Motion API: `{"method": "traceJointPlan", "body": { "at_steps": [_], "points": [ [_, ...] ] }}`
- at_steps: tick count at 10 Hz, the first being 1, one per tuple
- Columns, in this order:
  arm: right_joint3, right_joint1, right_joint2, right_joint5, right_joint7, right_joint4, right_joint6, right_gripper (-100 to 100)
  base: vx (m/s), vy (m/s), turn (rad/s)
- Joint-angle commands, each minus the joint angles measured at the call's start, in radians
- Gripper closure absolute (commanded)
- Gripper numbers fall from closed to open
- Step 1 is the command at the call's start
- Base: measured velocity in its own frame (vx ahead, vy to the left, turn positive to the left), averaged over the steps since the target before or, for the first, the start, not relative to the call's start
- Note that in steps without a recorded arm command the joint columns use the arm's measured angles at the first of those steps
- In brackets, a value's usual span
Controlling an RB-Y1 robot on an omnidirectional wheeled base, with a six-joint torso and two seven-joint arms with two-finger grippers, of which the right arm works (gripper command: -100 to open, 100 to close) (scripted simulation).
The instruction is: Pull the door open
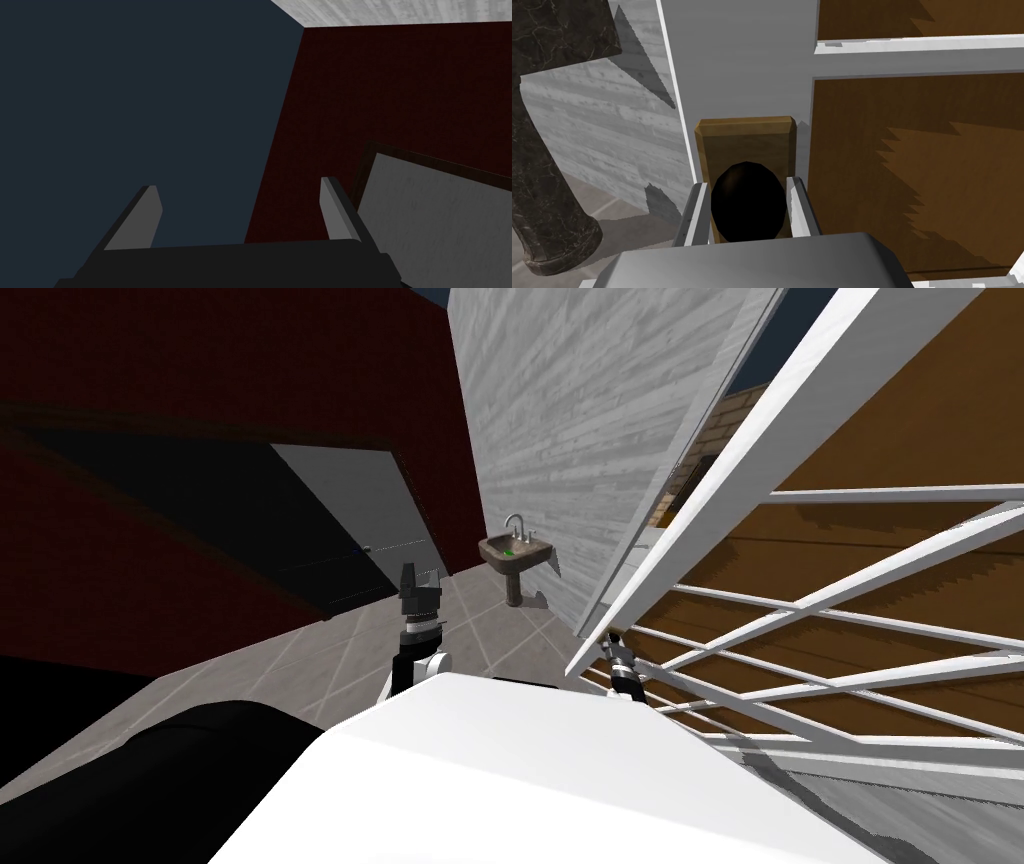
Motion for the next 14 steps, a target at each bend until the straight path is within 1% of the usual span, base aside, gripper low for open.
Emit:
{"method": "traceJointPlan", "body": {
  "at_steps": [1,2,3,4,6,7,10,11,12,13,14],
  "points": [
    [0.018,0.004,-0.005,0.011,-0.016,-0.004,-0.006,100,-0.203,-0.025,0.054],
    [0.026,0.006,-0.007,0.016,-0.022,-0.006,-0.008,100,-0.201,-0.029,0.067],
    [0.021,0.0,-0.006,0.012,-0.02,0.006,-0.01,100,-0.087,-0.006,0.022],
    [0.042,0.009,-0.015,0.026,-0.039,0.0,-0.015,100,-0.16,0.003,0.052],
    [0.064,0.016,-0.026,0.04,-0.06,-0.007,-0.024,100,-0.24,-0.024,0.064],
    [0.082,0.023,-0.036,0.052,-0.077,-0.012,-0.032,100,-0.225,-0.019,0.062],
    [0.119,0.036,-0.056,0.076,-0.113,-0.024,-0.046,100,-0.236,-0.023,0.045],
    [0.129,0.039,-0.061,0.082,-0.122,-0.027,-0.05,100,-0.224,-0.063,0.05],
    [0.119,0.051,-0.061,0.076,-0.11,-0.051,-0.031,100,-0.093,-0.027,0.021],
    [0.134,0.064,-0.072,0.086,-0.129,-0.049,-0.047,100,-0.136,-0.037,0.114],
    [0.142,0.071,-0.08,0.091,-0.14,-0.049,-0.06,100,-0.181,-0.069,0.116]
  ]
}}
